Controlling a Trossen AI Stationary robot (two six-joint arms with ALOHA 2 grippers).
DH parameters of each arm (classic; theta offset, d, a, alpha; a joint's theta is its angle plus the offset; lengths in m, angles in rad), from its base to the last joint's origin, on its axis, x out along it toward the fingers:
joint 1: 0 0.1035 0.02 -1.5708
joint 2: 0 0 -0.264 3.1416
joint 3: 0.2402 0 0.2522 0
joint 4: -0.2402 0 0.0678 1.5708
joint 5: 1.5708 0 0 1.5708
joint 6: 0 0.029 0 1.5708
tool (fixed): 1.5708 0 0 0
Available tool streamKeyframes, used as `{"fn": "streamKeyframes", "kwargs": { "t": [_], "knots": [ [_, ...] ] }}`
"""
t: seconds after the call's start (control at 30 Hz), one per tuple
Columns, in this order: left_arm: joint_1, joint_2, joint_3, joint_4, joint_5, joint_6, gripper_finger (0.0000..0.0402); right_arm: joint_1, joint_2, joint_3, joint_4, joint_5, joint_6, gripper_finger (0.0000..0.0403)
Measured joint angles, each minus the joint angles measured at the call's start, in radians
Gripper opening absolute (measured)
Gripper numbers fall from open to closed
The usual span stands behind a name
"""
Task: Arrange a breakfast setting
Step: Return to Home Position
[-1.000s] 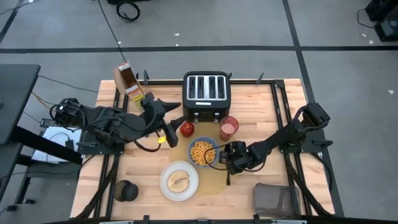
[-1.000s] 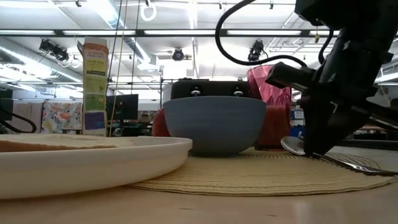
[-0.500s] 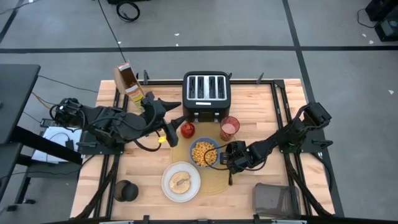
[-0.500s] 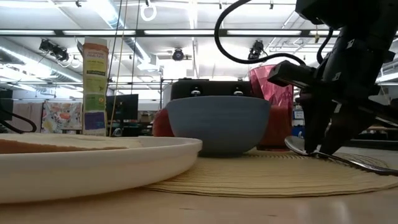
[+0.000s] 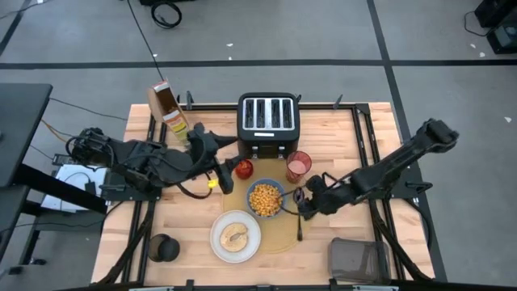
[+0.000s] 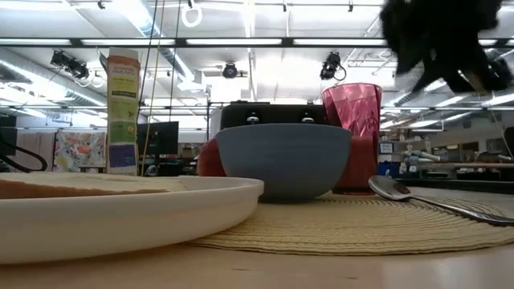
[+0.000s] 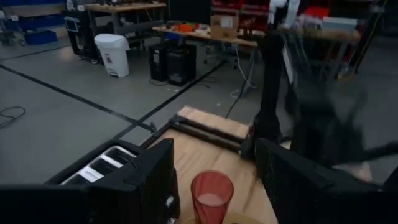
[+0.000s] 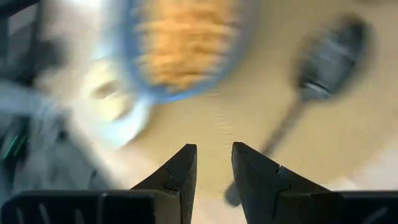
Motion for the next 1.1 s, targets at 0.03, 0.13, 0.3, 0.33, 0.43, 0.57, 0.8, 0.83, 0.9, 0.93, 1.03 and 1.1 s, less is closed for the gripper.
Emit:
{"fn": "streamKeyframes", "kwargs": {
  "t": [0.03, 0.13, 0.3, 0.33, 0.43, 0.57, 0.8, 0.83, 0.9, 0.93, 1.03, 1.1],
  "knots": [
    [-0.001, 0.001, -0.022, 0.017, 0.002, 0.007, 0.0231, 0.010, -0.040, 0.000, 0.023, 0.009, -0.110, 0.0112],
    [-0.002, 0.004, -0.117, 0.125, 0.026, 0.027, 0.0222, 0.032, -0.150, 0.001, 0.105, 0.023, -0.466, 0.0111],
    [0.028, 0.004, -0.278, 0.425, 0.166, 0.106, 0.0183, 0.044, -0.301, 0.001, 0.229, 0.081, -0.880, 0.0094],
    [0.047, 0.004, -0.306, 0.487, 0.219, 0.134, 0.0172, 0.043, -0.331, 0.001, 0.255, 0.090, -0.956, 0.0088],
    [0.117, 0.004, -0.337, 0.574, 0.362, 0.207, 0.0134, 0.033, -0.433, 0.001, 0.318, 0.095, -1.190, 0.0064],
    [0.205, -0.020, -0.289, 0.601, 0.477, 0.289, 0.0086, 0.018, -0.590, 0.002, 0.344, 0.071, -1.478, 0.0032],
    [0.278, -0.026, -0.240, 0.676, 0.482, 0.282, 0.0051, 0.016, -0.852, 0.003, 0.335, 0.177, -1.762, 0.0008],
    [0.283, -0.026, -0.237, 0.698, 0.482, 0.269, 0.0051, 0.016, -0.881, 0.003, 0.334, 0.192, -1.754, 0.0009],
    [0.287, -0.026, -0.231, 0.736, 0.482, 0.232, 0.0052, 0.011, -0.927, 0.003, 0.334, 0.241, -1.691, 0.0013],
    [0.287, -0.026, -0.231, 0.755, 0.482, 0.239, 0.0052, 0.005, -0.940, 0.003, 0.334, 0.276, -1.672, 0.0017],
    [0.298, -0.026, -0.232, 0.764, 0.485, 0.289, 0.0052, -0.026, -0.947, 0.003, 0.329, 0.336, -1.715, 0.0029],
    [0.307, -0.026, -0.232, 0.757, 0.488, 0.296, 0.0052, -0.048, -0.941, 0.003, 0.327, 0.316, -1.722, 0.0033]
  ]
}}
